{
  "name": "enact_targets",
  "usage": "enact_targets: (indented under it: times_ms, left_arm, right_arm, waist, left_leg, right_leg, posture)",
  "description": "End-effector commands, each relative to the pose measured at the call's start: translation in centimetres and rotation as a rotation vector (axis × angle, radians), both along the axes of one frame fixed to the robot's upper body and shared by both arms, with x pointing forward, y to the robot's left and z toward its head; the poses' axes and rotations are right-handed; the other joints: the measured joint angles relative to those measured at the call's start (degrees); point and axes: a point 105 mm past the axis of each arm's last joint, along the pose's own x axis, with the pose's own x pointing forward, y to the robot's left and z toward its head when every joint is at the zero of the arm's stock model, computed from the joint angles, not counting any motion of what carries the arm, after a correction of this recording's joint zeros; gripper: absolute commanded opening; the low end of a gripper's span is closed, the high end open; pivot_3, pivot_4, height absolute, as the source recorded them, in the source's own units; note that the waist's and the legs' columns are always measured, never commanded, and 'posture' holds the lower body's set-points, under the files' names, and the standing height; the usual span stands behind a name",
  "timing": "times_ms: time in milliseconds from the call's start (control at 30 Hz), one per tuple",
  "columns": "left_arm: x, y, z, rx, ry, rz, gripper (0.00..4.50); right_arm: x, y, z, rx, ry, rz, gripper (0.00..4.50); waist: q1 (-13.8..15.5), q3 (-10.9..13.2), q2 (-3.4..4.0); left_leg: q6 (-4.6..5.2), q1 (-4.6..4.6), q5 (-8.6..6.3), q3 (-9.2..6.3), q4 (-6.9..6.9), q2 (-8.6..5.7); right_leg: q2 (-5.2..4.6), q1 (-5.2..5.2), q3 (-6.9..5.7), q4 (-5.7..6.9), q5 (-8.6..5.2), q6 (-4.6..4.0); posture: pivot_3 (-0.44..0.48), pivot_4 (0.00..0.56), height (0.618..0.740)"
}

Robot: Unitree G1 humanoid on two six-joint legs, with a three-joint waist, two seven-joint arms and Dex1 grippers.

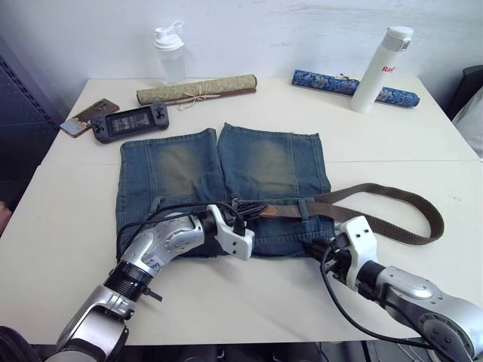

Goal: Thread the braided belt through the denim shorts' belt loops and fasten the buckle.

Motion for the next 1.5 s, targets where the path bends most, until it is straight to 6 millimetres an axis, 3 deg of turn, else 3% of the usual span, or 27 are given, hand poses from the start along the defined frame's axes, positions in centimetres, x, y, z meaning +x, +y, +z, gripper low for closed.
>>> enact_targets:
  times_ms: [33,133,333,600,900,1033,1067,1200,1333,1500]
  left_arm:
    - [-0.3,0.0,-0.7,0.03,0.009,-0.002,0.0]
    - [-0.4,0.1,-0.4,0.034,-0.013,0.001,0.0]
    - [-0.5,0.5,0.4,0.059,-0.084,0.029,0.0]
    - [-0.5,0.5,0.8,0.059,-0.106,0.063,0.0]
    - [-0.5,0.4,0.9,0.049,-0.111,0.062,0.0]
    - [-0.3,0.3,1.0,0.042,-0.115,0.065,0.0]
    - [-0.3,0.3,1.0,0.038,-0.117,0.066,0.0]
    - [-0.3,0.2,1.9,-0.007,-0.137,0.072,0.0]
    - [-0.3,0.2,2.6,-0.055,-0.151,0.075,0.0]
    - [-0.4,0.1,3.1,-0.082,-0.168,0.075,0.0]
  right_arm:
    - [0.4,-0.7,0.2,-0.033,-0.024,-0.035,0.05]
    - [1.2,-2.9,0.4,-0.102,-0.054,-0.116,0.05]
    - [2.8,-9.0,1.9,-0.255,-0.139,-0.304,0.05]
    - [3.7,-11.1,2.3,-0.341,-0.175,-0.325,0.05]
    - [4.0,-9.1,3.7,-0.196,-0.205,-0.274,0.05]
    - [3.1,-9.1,5.2,-0.054,-0.194,-0.279,1.47]
    - [2.8,-9.1,5.6,-0.023,-0.188,-0.279,2.01]
    - [1.1,-8.5,7.6,0.247,-0.126,-0.228,3.64]
    - [-1.0,-3.5,8.2,0.596,0.001,-0.032,3.64]
    - [-0.1,-0.5,6.5,0.91,0.164,-0.148,3.64]
  waist:
    - [0.0,0.0,0.0]
    - [0.0,0.0,0.0]
    - [0.6,0.0,0.0]
    - [0.7,0.0,0.01]
    - [0.2,0.0,0.01]
    - [0.1,0.0,0.02]
    - [0.1,0.0,0.02]
    - [0.1,0.0,0.02]
    - [0.1,0.0,0.02]
    - [-0.2,0.0,0.01]
  left_leg:
    - [0.0,0.0,0.0,-0.01,0.0,0.0]
    - [0.0,0.0,0.0,-0.01,0.0,0.0]
    - [0.1,-0.03,0.02,-0.06,0.05,-0.19]
    - [0.19,-0.03,-0.04,-0.05,0.06,-0.2]
    - [0.18,-0.03,-0.03,-0.07,0.06,-0.2]
    - [0.17,-0.04,-0.02,-0.07,0.05,-0.19]
    - [0.17,-0.04,-0.02,-0.07,0.04,-0.19]
    - [0.19,-0.04,-0.03,-0.17,0.05,-0.19]
    - [0.21,-0.04,-0.05,-0.28,0.04,-0.16]
    - [0.17,-0.03,-0.04,-0.42,-0.02,-0.07]
  right_leg:
    - [0.0,-0.01,0.0,0.0,0.0,0.0]
    - [0.0,0.0,-0.01,0.0,0.0,0.0]
    - [-0.02,0.06,-0.13,0.02,0.03,0.05]
    - [-0.03,0.12,-0.12,-0.09,0.1,0.18]
    - [-0.02,0.14,-0.16,-0.07,0.1,0.18]
    - [-0.01,0.13,-0.16,-0.06,0.1,0.18]
    - [-0.01,0.13,-0.15,-0.06,0.1,0.18]
    - [-0.04,0.22,-0.14,-0.08,0.1,0.18]
    - [-0.18,0.29,-0.02,-0.12,0.1,0.16]
    - [-0.25,0.35,0.01,-0.16,0.09,0.1]
  posture:
    - [0.0,0.15,0.717]
    - [0.0,0.15,0.717]
    - [0.0,0.15,0.717]
    - [0.0,0.15,0.717]
    - [0.0,0.15,0.717]
    - [0.0,0.15,0.717]
    - [0.0,0.15,0.717]
    - [0.0,0.15,0.717]
    - [0.0,0.15,0.717]
    - [0.0,0.15,0.717]
